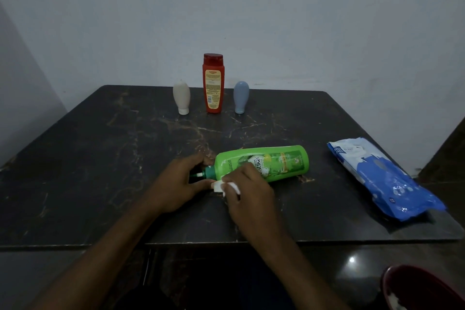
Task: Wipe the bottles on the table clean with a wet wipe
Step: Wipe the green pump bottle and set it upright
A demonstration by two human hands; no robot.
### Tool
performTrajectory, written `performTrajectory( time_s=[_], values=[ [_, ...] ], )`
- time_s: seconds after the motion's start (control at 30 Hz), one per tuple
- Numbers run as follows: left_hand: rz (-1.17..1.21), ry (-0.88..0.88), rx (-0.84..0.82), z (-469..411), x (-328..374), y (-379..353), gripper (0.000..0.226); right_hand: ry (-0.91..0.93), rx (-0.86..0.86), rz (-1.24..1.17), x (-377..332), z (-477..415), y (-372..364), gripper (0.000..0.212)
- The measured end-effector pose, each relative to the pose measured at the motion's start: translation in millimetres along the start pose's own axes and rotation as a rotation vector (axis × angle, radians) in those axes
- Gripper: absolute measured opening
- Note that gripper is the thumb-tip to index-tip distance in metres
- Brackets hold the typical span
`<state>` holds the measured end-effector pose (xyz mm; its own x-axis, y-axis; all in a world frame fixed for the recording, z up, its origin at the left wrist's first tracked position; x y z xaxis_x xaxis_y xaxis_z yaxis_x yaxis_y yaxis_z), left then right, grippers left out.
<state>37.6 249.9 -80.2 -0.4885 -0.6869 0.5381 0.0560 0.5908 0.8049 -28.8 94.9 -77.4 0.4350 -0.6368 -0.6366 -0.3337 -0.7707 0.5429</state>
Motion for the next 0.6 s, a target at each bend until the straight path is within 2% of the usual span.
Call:
performTrajectory(
  time_s=[0.1,0.2,0.27,0.43,0.5,0.6],
  values=[
    [0.007,-0.022,0.048,0.5,0.3,1.0,0.031,0.006,-0.004,0.01,1.2,-0.6,0.4,0.009],
    [-0.006,-0.031,0.084,0.8,3.0,1.5,0.034,-0.112,0.109,-0.004,20.4,-0.8,18.7,0.008],
    [-0.003,-0.036,0.083,1.0,2.5,1.0,0.035,-0.126,0.144,-0.032,21.6,-0.7,21.4,0.008],
    [0.033,-0.088,0.103,3.5,7.6,2.3,0.033,0.053,-0.082,0.016,-3.8,-3.0,-4.3,0.009],
    [0.04,-0.098,0.111,4.3,9.8,3.3,0.036,0.031,-0.081,0.016,1.2,-4.0,-0.8,0.01],
    [0.032,-0.085,0.106,3.0,7.7,3.1,0.036,-0.118,-0.021,-0.009,26.0,-3.7,22.3,0.014]
  ],
)
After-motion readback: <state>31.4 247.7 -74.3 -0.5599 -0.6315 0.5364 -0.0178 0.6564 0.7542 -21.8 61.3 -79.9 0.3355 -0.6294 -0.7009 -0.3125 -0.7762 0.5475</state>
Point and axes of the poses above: each hand's wrist, its own z-axis away from the middle knuckle, its own y-axis out of the back of the hand, x = y × z, the point moved 7 cm from there along -z, towards the middle knuckle, and after that the axes turned 6 degrees about -z, right-handed, at the moved point
